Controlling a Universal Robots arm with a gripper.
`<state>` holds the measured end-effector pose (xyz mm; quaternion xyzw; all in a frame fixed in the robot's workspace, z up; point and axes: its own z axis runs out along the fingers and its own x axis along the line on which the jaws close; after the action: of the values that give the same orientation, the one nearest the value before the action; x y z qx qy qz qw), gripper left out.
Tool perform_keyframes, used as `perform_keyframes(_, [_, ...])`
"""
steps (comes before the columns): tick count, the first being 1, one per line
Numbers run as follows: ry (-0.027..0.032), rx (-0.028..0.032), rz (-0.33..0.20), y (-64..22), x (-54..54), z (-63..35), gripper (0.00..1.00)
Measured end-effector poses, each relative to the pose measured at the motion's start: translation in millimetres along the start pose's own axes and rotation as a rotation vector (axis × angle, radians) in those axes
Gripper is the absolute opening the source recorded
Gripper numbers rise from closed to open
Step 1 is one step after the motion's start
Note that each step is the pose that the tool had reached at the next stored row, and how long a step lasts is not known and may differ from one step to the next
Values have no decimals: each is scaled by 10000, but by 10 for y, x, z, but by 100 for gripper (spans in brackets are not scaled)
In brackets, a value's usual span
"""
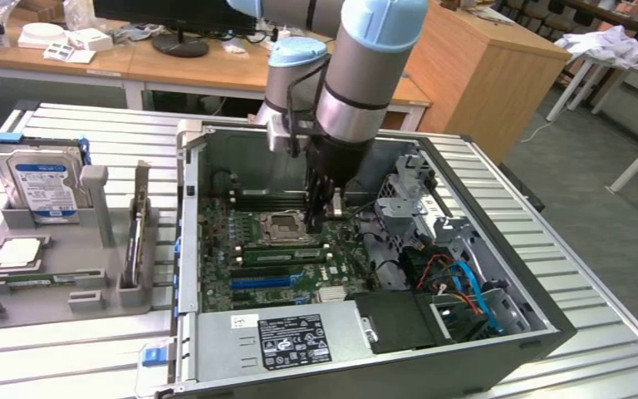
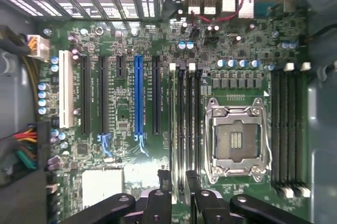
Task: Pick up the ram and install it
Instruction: 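Insert the ram into the slot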
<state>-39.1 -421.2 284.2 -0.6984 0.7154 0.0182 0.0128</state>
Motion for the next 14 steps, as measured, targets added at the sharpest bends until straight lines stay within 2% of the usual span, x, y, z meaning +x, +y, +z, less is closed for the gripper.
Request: perform_keyframes(14, [2, 0, 0, 2, -19, -431, 25])
